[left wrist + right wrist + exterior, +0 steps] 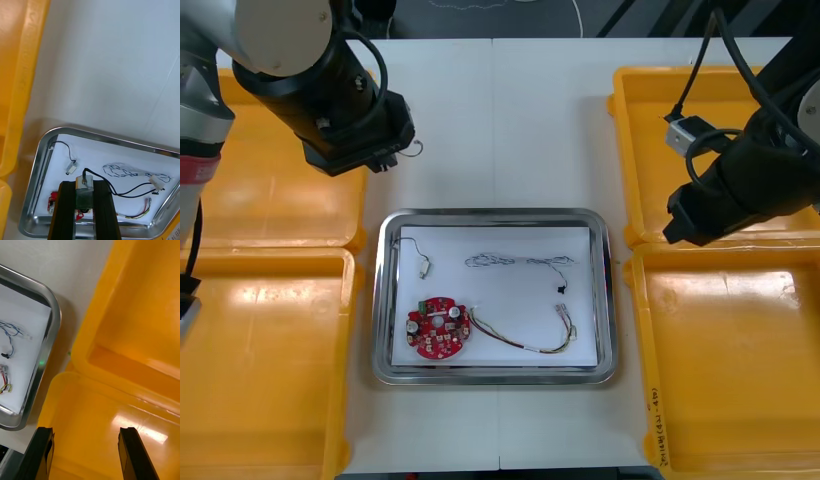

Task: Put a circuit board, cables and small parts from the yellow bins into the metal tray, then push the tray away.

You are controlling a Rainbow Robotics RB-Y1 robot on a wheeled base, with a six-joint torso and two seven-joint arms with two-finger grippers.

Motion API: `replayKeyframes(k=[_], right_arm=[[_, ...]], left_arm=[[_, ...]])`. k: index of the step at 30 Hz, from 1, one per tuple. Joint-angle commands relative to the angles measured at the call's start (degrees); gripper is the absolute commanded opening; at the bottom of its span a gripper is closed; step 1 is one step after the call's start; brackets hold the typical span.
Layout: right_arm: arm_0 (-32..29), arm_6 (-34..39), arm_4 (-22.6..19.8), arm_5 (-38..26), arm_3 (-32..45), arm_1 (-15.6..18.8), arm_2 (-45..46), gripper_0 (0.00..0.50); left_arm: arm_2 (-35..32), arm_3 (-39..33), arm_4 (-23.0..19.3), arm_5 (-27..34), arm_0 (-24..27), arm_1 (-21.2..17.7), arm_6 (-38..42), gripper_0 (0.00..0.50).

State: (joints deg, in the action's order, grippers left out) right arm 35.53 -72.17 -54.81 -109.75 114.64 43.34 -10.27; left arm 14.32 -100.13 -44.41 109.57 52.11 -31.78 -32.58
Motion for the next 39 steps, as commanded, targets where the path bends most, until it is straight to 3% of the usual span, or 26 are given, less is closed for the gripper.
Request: replayKeyframes(k=[1,11,23,31,39], right_arm=[[-4.24,6.43,-0.56,-0.25,6.21,4.65,2.36,0.5],[-11.8,11.35,0.32,-0.25,9.46,4.82,7.19,0.5],[-16.9,10.83,6.21,-0.25,9.72,-1.07,12.82,0.5],[-18.39,10.47,9.46,-0.25,9.81,-3.7,13.96,0.5],[-19.45,10.47,9.72,-0.25,9.81,-3.88,14.05,0.5]], left_arm=[[3.44,0.63,1.69,0.43,2.82,3.22,3.4,0.0],[8.01,4.33,4.24,0.43,1.42,6.56,3.49,0.0],[14.77,4.41,8.55,-5.16,-2.89,8.14,1.21,0.0],[14.77,4.41,11.97,-8.06,-7.37,9.99,-0.99,0.0],[14.77,4.41,13.73,-9.73,-10.18,10.95,-3.01,0.0]])
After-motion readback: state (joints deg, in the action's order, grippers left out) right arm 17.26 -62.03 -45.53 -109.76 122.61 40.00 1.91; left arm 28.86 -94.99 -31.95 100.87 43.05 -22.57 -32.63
